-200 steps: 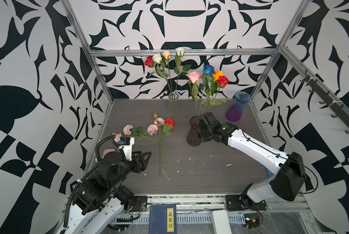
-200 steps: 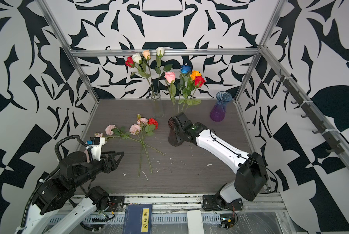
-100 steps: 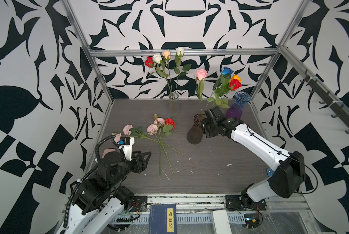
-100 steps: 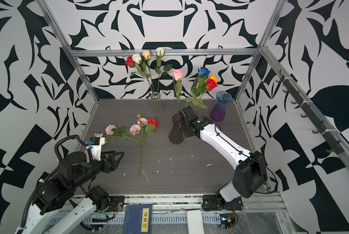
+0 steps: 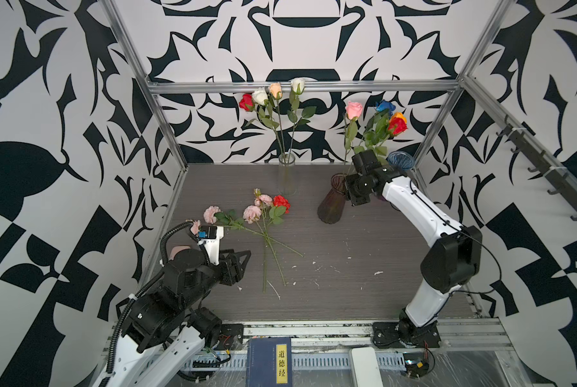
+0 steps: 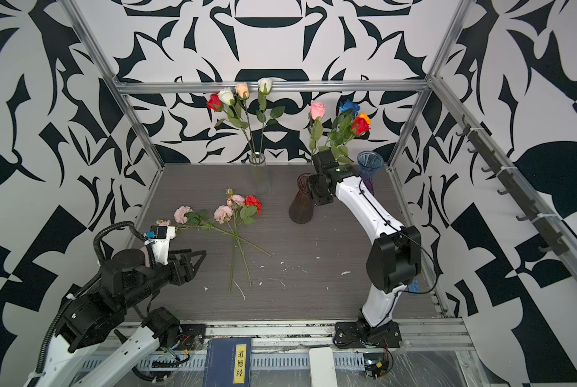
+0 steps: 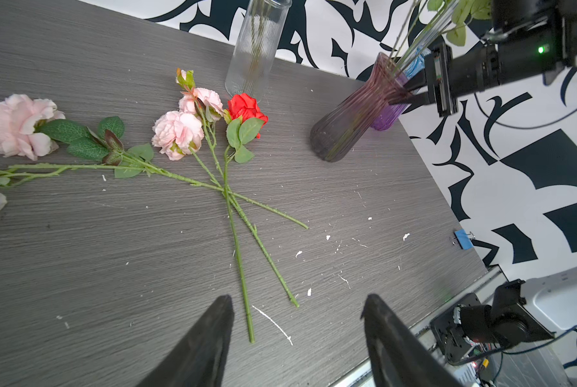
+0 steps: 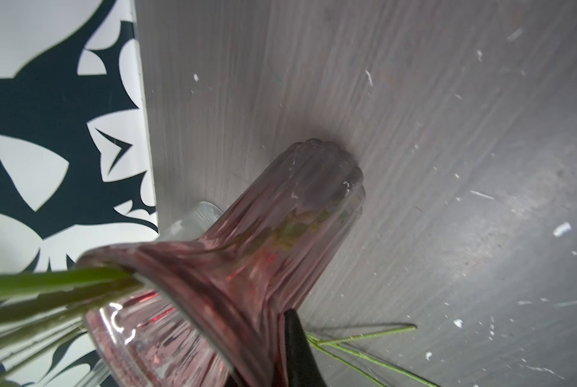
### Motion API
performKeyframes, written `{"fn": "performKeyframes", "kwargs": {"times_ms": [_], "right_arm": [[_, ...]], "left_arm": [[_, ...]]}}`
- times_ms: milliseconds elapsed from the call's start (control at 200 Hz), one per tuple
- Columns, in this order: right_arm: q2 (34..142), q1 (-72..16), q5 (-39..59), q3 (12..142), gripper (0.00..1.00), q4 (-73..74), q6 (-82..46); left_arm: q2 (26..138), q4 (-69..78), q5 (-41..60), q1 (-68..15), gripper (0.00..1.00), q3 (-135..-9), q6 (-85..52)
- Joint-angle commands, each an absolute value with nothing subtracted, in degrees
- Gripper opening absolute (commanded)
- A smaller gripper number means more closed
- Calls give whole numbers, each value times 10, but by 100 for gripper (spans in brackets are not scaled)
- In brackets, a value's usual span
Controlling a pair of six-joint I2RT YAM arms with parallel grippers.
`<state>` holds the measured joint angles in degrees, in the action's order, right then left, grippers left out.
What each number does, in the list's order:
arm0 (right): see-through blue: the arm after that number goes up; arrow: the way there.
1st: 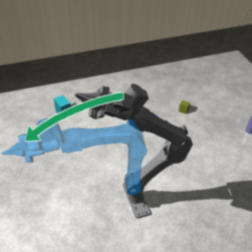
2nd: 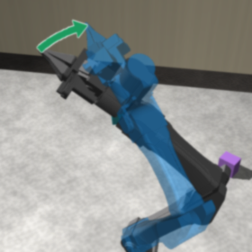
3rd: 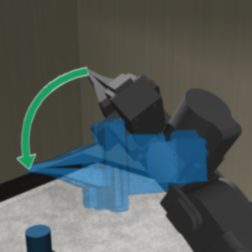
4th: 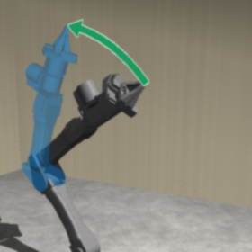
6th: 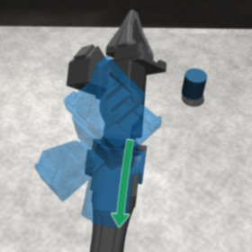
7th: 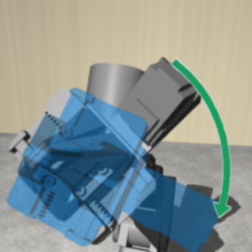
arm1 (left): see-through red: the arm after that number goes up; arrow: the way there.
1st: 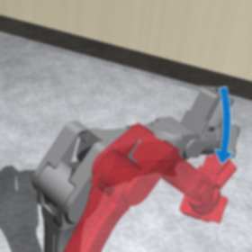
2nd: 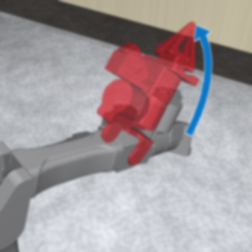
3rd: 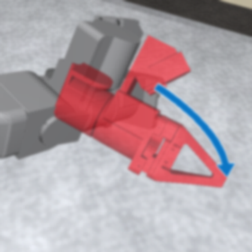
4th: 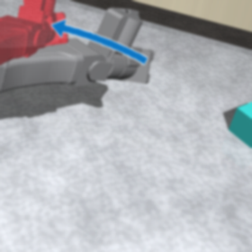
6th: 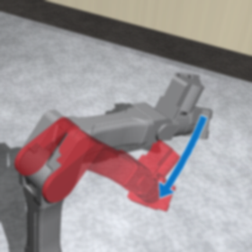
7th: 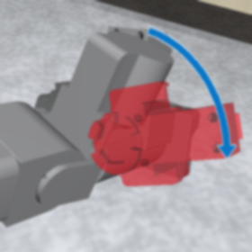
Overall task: Arrange the flowers into the vase
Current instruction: 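Slide the dark purple vase farther from the robot with the right gripper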
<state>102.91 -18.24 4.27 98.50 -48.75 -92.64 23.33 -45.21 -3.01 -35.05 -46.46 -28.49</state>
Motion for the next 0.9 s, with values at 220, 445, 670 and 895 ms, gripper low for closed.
{"fn": "performKeyframes", "kwargs": {"times_ms": [220, 445, 670, 895], "right_arm": [[1196, -146, 89, 1278, 11, -591, -829], [1309, -143, 88, 1447, 11, -653, -815], [1333, -143, 81, 1478, 11, -664, -810], [1324, -143, 82, 1470, 17, -659, -787]], "left_arm": [[249, -458, -32, -350, 66, -461, -282], [256, -457, -31, -350, 66, -462, -280], [258, -454, -26, -350, 67, -461, -277], [256, -452, -22, -350, 67, -460, -277]]}}
